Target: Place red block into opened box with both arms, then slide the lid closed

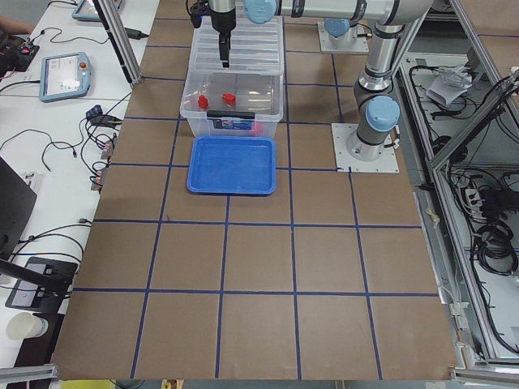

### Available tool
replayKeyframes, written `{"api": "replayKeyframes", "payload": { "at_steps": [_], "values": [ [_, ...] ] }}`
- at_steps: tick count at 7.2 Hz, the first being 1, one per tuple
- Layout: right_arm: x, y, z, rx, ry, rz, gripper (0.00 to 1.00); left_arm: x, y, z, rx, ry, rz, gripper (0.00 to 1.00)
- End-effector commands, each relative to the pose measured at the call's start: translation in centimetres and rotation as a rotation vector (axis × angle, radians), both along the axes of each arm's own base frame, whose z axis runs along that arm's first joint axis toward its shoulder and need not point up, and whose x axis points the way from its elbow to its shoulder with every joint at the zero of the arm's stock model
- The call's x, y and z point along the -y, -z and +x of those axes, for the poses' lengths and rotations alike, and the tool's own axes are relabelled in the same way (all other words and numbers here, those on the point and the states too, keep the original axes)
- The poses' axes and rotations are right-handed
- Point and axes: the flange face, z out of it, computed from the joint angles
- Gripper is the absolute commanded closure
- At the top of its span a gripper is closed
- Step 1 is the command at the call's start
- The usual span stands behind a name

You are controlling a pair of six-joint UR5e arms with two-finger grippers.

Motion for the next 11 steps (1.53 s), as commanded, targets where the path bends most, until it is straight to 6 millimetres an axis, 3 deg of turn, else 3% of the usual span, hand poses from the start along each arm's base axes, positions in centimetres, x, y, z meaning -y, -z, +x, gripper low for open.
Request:
{"api": "replayKeyframes", "payload": {
  "at_steps": [1, 2, 4, 5, 8, 11],
  "values": [
    [0.3, 0.0, 1.3, 0.004, -0.017, -0.005, 0.0, -0.3, -1.0, 0.0, -0.003, -0.003, -0.019, 0.0],
    [0.7, 0.0, 2.8, 0.009, -0.043, -0.01, 0.0, -0.6, -0.3, -0.1, -0.001, -0.009, -0.001, 0.0],
    [1.3, 0.2, 4.8, 0.007, -0.037, -0.017, 0.0, -1.1, -0.9, -0.8, -0.006, 0.014, -0.013, 0.0],
    [1.7, 0.0, 6.5, 0.002, -0.06, -0.032, 0.0, -1.4, -1.6, -0.8, -0.005, 0.014, -0.026, 0.0],
    [2.1, 0.0, 12.3, 0.003, -0.028, -0.032, 0.0, -1.7, -1.3, -0.8, 0.001, 0.014, -0.016, 0.0],
    [2.1, -0.1, 16.1, -0.002, 0.001, -0.029, 0.0, -1.6, -1.3, -0.6, 0.0, 0.009, -0.014, 0.0]
  ]
}}
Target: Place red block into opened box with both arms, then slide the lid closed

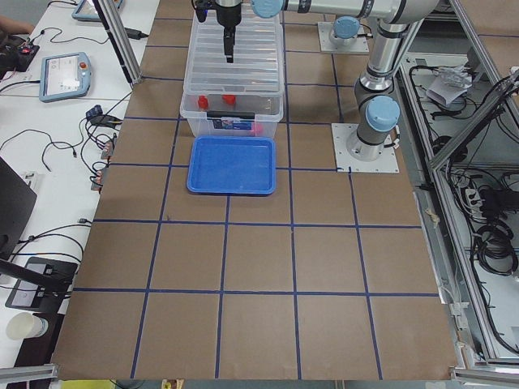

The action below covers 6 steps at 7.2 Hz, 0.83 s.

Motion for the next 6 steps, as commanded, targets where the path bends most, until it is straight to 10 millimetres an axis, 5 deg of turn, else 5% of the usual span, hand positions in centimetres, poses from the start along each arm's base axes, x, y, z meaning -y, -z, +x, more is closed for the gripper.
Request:
{"api": "replayKeyframes", "payload": {
  "at_steps": [1, 6],
  "values": [
    [-0.1, 0.0, 2.2, -0.003, 0.02, 0.002, 0.0, 0.0, -0.2, 0.4, 0.002, -0.006, -0.003, 0.0],
    [-0.2, -0.6, 4.2, -0.01, -0.018, -0.006, 0.0, 0.6, -0.2, 0.6, -0.007, -0.011, -0.007, 0.0]
  ]
}}
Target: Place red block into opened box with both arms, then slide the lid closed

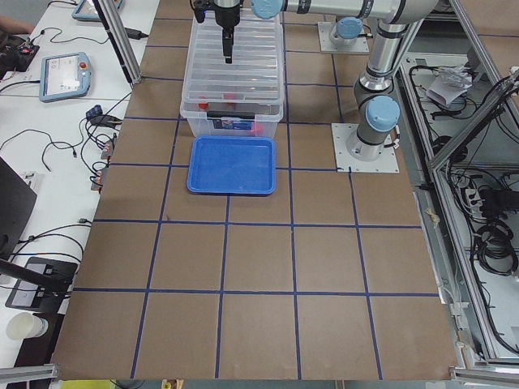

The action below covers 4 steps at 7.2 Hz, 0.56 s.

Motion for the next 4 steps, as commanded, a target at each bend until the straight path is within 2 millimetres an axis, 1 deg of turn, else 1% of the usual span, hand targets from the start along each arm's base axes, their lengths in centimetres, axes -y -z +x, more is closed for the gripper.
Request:
{"api": "replayKeyframes", "payload": {
  "at_steps": [1, 3, 4],
  "values": [
    [0.0, -0.3, 1.4, -0.003, -0.028, -0.004, 0.0, 0.2, 0.0, 0.1, -0.003, -0.001, -0.001, 0.0],
    [0.1, -1.4, 1.4, -0.011, -0.03, -0.018, 0.0, 0.2, 0.1, 0.1, -0.001, -0.001, 0.0, 0.0],
    [0.5, -3.9, 0.8, -0.063, -0.033, -0.044, 0.0, 0.1, -0.2, 0.1, 0.001, -0.001, -0.006, 0.0]
  ]
}}
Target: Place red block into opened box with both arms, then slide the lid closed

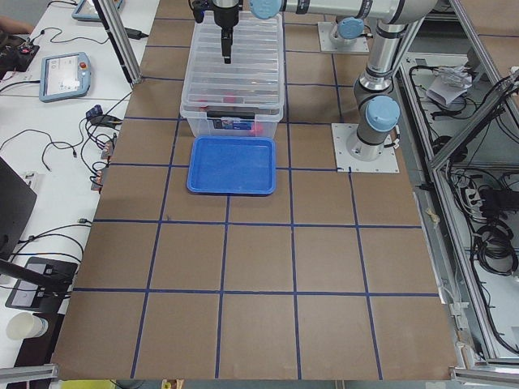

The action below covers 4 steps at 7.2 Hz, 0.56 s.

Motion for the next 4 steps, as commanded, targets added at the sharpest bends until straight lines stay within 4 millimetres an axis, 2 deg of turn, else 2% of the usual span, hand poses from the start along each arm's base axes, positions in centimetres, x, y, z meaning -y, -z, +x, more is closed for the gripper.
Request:
{"api": "replayKeyframes", "payload": {
  "at_steps": [1, 2, 3, 4],
  "values": [
    [-0.1, -6.9, -0.2, -0.039, 0.0, -0.024, 0.0, -0.1, 0.3, 0.0, 0.003, 0.0, 0.005, 0.0],
    [-0.5, -11.1, 1.0, -0.047, -0.02, -0.021, 0.0, -0.1, -0.6, 0.1, 0.0, -0.002, -0.013, 0.0],
    [-1.3, -14.6, 3.9, -0.046, -0.017, -0.018, 0.0, -0.2, -0.2, -0.1, 0.0, 0.001, -0.005, 0.0],
    [-2.1, -16.0, 7.2, -0.032, 0.047, -0.022, 0.0, -0.3, -0.2, -0.4, 0.001, 0.0, -0.005, 0.0]
  ]
}}
